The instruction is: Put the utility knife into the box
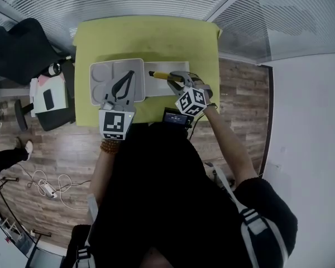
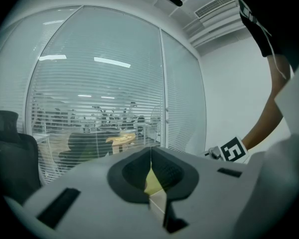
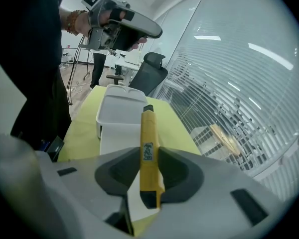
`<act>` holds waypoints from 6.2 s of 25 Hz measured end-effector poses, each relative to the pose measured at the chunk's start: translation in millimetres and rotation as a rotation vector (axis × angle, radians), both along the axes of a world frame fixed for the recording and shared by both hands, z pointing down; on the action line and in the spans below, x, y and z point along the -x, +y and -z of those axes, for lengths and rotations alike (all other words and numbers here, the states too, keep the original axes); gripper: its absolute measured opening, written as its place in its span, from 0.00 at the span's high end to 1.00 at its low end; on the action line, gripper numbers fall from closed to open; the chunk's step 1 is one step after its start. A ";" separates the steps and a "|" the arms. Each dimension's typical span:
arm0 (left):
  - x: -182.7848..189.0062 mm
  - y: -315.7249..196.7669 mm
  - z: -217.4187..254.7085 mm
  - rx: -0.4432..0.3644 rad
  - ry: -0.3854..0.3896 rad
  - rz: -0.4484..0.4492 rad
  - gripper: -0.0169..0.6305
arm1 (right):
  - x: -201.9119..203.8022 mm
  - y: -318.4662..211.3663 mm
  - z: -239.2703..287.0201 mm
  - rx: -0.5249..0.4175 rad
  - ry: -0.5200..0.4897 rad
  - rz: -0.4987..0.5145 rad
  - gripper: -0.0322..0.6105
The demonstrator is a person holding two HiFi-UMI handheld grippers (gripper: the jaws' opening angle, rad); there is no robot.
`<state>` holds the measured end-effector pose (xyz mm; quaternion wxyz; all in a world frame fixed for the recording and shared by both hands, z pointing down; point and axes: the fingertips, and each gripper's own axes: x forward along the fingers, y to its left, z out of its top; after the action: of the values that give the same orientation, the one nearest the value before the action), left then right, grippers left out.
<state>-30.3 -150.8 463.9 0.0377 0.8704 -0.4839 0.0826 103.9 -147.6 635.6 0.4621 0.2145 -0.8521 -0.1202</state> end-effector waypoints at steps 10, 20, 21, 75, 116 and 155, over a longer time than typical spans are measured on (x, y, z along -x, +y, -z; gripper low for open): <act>1.5 -3.1 -4.6 0.018 -0.016 0.003 0.95 | -0.1 -3.2 -32.5 0.042 0.059 0.033 0.77; 5.2 -3.1 -12.6 0.037 -0.027 0.013 0.95 | 0.7 -9.7 -62.6 0.102 0.084 0.034 0.77; 5.6 -3.4 -13.4 0.039 -0.027 0.015 0.95 | 1.2 -10.3 -65.2 0.110 0.085 0.033 0.77; 17.4 -6.4 -25.1 0.067 -0.036 0.039 0.95 | -2.1 -19.6 -128.8 0.298 0.186 0.040 0.76; 1.2 -1.0 -5.6 -0.009 -0.010 -0.012 0.95 | 16.6 -29.0 -6.2 0.092 0.086 0.062 0.76; -18.8 -39.3 37.8 -0.112 0.021 -0.079 0.95 | 37.8 -57.0 217.7 -0.304 -0.346 -0.162 0.79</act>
<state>-11.6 -190.1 426.0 -0.0094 0.8905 -0.4525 0.0475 66.1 -204.6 417.9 0.2798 0.3664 -0.8707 -0.1710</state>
